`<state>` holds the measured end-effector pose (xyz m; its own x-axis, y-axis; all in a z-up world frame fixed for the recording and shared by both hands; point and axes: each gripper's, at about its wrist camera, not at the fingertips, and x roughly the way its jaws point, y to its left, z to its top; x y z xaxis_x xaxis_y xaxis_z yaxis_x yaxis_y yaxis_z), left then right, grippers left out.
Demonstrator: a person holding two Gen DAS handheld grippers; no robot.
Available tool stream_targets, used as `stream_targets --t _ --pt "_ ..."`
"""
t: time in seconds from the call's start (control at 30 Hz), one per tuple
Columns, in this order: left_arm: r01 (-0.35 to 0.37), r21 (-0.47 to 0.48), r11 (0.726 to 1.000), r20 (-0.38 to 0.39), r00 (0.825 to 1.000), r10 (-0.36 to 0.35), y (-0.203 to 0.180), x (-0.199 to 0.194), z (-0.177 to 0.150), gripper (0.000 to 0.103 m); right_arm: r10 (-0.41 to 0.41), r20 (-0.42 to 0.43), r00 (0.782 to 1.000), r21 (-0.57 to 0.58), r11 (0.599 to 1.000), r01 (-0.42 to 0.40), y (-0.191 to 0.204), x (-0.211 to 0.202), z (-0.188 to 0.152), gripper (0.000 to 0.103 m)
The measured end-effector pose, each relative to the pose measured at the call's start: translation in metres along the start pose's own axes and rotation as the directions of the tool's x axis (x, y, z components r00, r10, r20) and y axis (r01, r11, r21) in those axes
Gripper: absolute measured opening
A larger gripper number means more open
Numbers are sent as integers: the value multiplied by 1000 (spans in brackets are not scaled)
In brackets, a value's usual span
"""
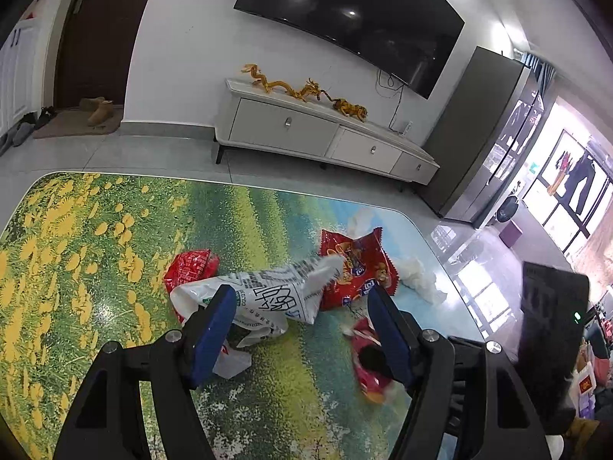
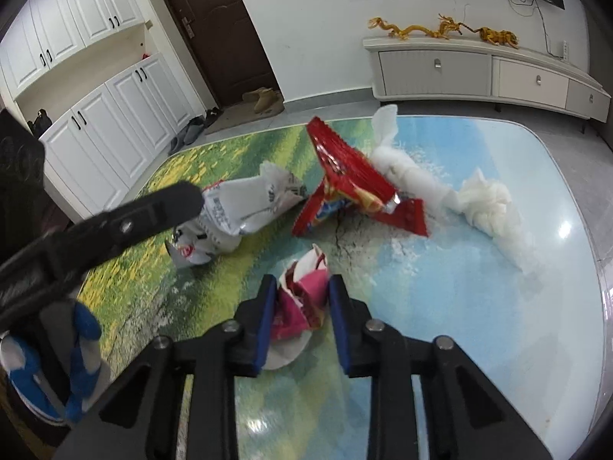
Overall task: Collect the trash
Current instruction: 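Move both tools back over the table and grasp the pink wrapper with the right gripper, then grasp the white printed plastic bag with the left gripper while the right holds the pink wrapper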
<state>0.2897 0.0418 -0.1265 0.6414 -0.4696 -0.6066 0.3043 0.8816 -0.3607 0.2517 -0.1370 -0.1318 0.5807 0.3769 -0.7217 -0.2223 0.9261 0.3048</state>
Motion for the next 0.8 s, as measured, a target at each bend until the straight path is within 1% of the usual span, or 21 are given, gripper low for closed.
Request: stream_targets --t 0.13,0.23,0.3,0.33,0.37,0.43,0.47,0.63,0.77,0.8 --pt "-20 -6 1000 -8 1000 19 -1 9 3 68 13 3 1000 22 1000 -13 -11 -15 -14 24" --pt "-44 3 999 -40 998 44 -7 21 2 68 23 11 1000 46 999 -24 -19 -26 -24 24" --pt "-64 -2 998 -79 995 64 -7 32 1 61 24 13 1000 56 998 -25 -24 -33 -30 24" --pt "-70 -10 997 -103 992 69 -6 38 -1 51 21 14 1000 62 998 -22 -26 -36 -33 24" --pt "-66 -24 998 -126 990 63 -5 43 -4 39 20 16 1000 70 997 -21 -28 -39 -36 24" --pt "-40 -53 998 -152 988 31 -3 46 -8 27 12 20 1000 84 996 -14 -33 -47 -41 24" --pt "-26 -62 998 -157 988 16 -4 46 -11 24 10 23 1000 88 996 -12 -34 -51 -43 24" --pt "8 -41 999 -169 985 -15 -11 31 -26 23 6 53 999 112 994 -12 -40 -70 -54 22" --pt "6 -56 998 -155 988 -14 -9 13 -32 23 8 73 997 147 989 -19 -48 -84 -59 22" --pt "-5 -62 998 -147 989 -4 -8 7 -30 23 10 81 997 155 988 -22 -49 -89 -59 22"
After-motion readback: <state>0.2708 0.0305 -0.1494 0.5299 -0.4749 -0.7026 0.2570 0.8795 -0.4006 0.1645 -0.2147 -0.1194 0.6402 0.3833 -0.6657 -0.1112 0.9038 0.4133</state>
